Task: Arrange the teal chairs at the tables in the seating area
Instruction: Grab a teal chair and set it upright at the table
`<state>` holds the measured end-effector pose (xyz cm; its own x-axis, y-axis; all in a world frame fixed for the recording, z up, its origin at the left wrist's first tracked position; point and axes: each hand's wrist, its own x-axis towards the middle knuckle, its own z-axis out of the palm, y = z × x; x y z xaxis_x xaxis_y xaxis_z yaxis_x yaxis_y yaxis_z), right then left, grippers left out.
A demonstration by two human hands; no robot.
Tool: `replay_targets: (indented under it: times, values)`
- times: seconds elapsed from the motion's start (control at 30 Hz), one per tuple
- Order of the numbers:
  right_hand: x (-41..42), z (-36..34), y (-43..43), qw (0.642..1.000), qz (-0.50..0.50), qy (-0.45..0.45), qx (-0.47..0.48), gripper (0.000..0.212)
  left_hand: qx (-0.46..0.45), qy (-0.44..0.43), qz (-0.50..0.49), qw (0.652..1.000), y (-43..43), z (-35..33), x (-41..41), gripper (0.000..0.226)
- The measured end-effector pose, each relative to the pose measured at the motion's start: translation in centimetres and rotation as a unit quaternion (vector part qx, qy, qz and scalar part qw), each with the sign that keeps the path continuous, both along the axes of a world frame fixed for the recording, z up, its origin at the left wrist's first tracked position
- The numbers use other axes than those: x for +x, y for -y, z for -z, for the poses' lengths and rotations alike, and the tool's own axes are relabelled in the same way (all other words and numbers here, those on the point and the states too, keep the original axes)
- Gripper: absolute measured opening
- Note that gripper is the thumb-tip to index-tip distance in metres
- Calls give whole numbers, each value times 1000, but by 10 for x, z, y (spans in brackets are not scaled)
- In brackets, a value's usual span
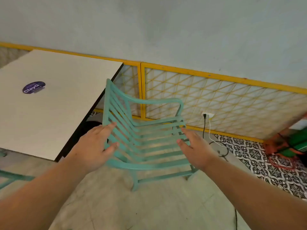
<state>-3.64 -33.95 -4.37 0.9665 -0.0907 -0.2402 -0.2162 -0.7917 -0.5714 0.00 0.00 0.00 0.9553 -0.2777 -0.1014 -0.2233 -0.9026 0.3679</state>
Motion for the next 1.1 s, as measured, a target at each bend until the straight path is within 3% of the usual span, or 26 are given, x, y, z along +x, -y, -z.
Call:
replay_targets:
  times: [0.23, 0.37, 0.47, 0.53, 0.6, 0.67, 0.8, 0.97, 1.1]
  values:
    - [9, 36, -27, 999, 18, -11, 31, 65, 33, 3, 49, 998, -5, 41, 27, 70]
    - [25, 60, -46, 1000, 21, -18, 2, 62, 36, -17, 66, 997, -9, 69, 48, 68]
    - [31, 94, -66, 999, 27, -42, -1, 60, 94, -43, 104, 989, -18, 106, 58, 76]
    - [37, 120, -79, 998, 29, -62, 4, 60, 108, -46, 119, 986, -25, 127, 64, 70]
    - [42, 146, -93, 997, 27, -77, 2, 59, 88, -33, 123, 988, -28, 137, 68, 55]
    - [47, 168, -105, 995, 24, -95, 0, 57, 140, 8, 159, 977, -25, 134, 70, 36]
    - [52, 207, -129, 993, 30, -112, 11, 54, 237, 67, 217, 945, -22, 137, 77, 43]
    - [58, 241, -151, 987, 49, -150, 33, 42, 185, 84, 251, 947, -25, 140, 86, 39]
    - [62, 248, -162, 984, -3, -165, -62, 61, 150, 131, 253, 947, -27, 144, 86, 31]
